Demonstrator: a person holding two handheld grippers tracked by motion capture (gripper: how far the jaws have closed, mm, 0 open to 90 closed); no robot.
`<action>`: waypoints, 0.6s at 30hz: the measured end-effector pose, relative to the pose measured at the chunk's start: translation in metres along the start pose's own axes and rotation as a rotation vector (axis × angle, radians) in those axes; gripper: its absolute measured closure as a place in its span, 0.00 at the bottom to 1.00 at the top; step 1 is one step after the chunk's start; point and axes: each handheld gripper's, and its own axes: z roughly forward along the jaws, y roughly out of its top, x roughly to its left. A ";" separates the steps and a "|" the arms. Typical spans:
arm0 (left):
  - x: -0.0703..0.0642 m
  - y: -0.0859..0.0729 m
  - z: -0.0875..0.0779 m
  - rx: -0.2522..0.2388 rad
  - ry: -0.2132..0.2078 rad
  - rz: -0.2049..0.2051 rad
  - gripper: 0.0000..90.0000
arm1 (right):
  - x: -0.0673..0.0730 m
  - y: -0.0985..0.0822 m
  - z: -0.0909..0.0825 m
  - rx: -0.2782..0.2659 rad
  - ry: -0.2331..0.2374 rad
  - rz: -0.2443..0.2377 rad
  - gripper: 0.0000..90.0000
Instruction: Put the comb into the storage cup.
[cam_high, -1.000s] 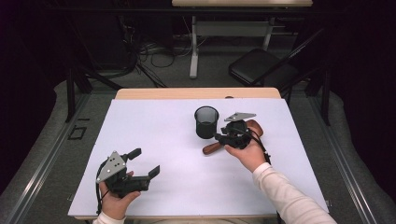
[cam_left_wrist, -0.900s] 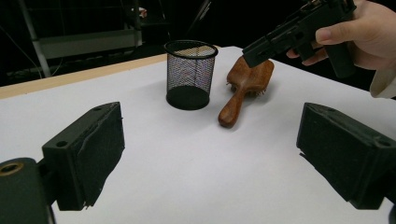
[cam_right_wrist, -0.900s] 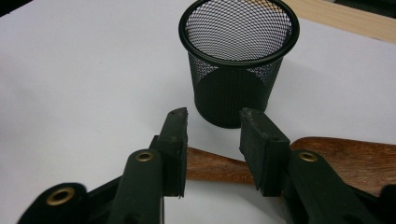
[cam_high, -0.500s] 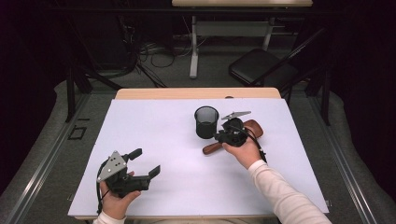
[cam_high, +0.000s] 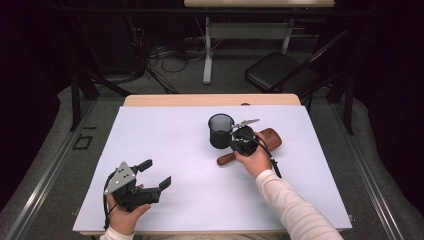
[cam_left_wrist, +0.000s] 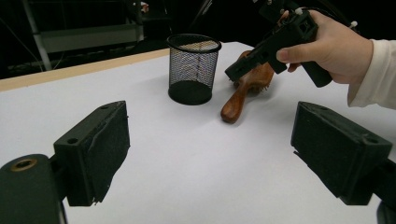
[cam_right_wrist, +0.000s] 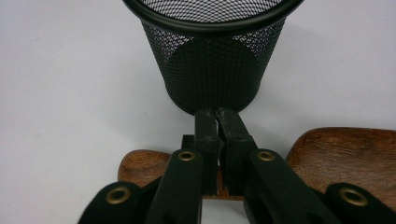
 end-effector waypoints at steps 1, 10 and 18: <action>0.000 0.000 0.000 0.001 0.002 -0.003 0.13 | 0.000 0.000 0.002 0.005 -0.003 -0.004 1.00; 0.002 0.000 0.000 0.005 0.006 -0.013 0.15 | 0.002 -0.001 0.015 0.035 -0.005 0.004 1.00; 0.003 -0.001 0.000 0.005 0.006 -0.018 0.16 | 0.003 -0.003 0.024 0.056 -0.010 0.026 1.00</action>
